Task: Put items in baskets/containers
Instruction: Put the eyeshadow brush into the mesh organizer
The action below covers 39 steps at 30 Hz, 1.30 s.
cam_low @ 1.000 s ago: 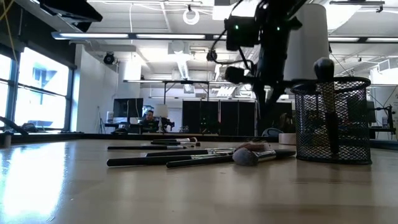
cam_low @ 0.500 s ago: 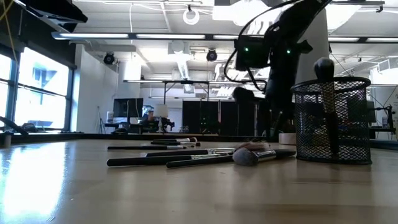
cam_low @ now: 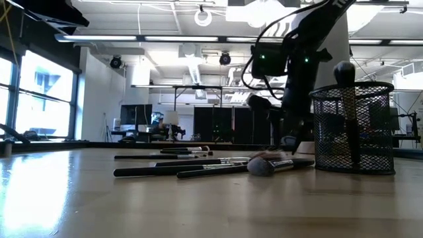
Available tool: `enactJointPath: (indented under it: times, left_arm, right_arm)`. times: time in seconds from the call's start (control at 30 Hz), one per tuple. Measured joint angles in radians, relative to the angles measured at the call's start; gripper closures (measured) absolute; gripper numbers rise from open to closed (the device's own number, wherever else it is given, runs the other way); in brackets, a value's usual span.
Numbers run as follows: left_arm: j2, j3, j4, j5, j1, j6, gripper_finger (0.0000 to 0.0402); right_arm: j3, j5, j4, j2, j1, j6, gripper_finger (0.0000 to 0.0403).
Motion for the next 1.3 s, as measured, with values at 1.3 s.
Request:
enactJointPath:
  times: [1.3]
  left_arm:
    - [-0.016, 0.000, -0.006, -0.010, 0.000, -0.008, 0.0401]
  right_arm:
    - [-0.001, 0.077, 0.093, -0.075, 0.033, -0.478, 0.0402]
